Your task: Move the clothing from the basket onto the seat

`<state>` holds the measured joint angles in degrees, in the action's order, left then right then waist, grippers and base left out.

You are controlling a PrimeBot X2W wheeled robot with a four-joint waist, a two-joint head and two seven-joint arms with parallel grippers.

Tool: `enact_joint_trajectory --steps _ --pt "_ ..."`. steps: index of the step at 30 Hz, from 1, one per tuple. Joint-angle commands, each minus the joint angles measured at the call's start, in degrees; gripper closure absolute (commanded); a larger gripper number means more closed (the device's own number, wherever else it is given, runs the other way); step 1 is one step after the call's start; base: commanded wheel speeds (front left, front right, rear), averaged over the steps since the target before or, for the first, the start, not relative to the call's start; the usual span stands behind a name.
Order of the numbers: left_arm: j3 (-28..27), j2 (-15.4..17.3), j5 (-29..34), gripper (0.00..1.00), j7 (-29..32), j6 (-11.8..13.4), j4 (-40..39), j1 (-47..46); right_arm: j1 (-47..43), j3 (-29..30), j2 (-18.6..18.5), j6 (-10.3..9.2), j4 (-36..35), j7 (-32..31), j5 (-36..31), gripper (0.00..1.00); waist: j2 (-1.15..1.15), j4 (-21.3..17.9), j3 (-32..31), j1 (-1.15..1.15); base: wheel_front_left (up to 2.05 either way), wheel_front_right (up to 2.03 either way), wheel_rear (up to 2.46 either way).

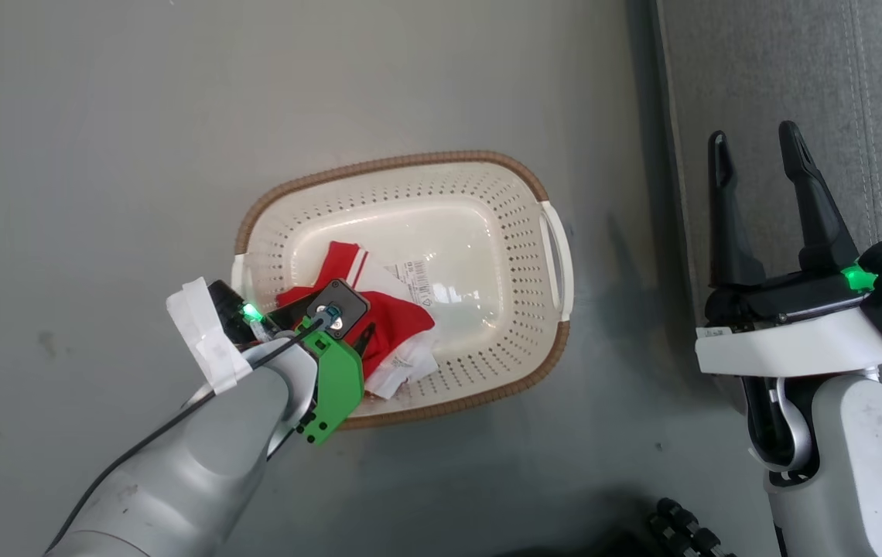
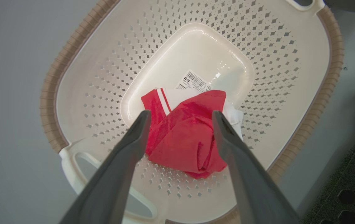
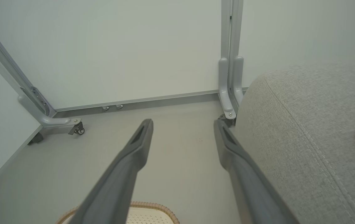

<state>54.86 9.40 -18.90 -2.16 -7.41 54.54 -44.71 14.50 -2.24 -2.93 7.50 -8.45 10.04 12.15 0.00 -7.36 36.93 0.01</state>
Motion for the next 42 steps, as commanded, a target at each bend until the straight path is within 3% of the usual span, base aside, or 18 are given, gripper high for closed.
enact_joint_trajectory --steps 1,11,24,39,40,42 --pt "0.9 1.1 -1.5 0.0 0.8 -0.1 0.8 -2.0 1.2 -0.4 0.1 -0.02 0.6 0.7 0.5 0.0 0.0 -6.5 8.3 -0.01 0.0 0.0 0.0" --pt "8.4 4.9 -7.6 0.0 7.5 -0.1 4.4 -6.1 3.6 -3.5 0.1 -0.02 4.9 4.0 4.1 0.0 0.0 -11.7 13.9 -0.01 0.0 0.0 0.0" --pt "16.0 10.2 -11.9 0.0 18.5 -0.1 5.8 -10.6 5.8 -7.5 0.1 -0.02 8.4 5.2 8.2 0.0 0.0 -16.6 17.0 -0.01 0.0 0.0 0.0" --pt "18.4 12.0 -11.9 0.0 31.9 -0.1 7.1 -11.5 6.0 -10.1 0.1 -0.02 7.4 5.2 10.3 0.0 0.0 -18.5 18.1 -0.01 0.0 0.0 0.0" --pt "18.4 12.0 -12.0 0.05 32.3 -0.1 7.1 -11.7 6.0 -10.1 0.1 -0.02 7.4 5.2 10.3 0.0 0.0 -18.6 18.1 -0.01 0.0 0.0 0.0" --pt "18.4 11.9 -12.3 1.0 32.9 -0.1 6.8 -11.8 6.0 -10.2 0.1 -0.02 7.3 5.2 10.2 0.0 0.0 -18.6 18.1 -0.01 0.0 0.0 0.0"
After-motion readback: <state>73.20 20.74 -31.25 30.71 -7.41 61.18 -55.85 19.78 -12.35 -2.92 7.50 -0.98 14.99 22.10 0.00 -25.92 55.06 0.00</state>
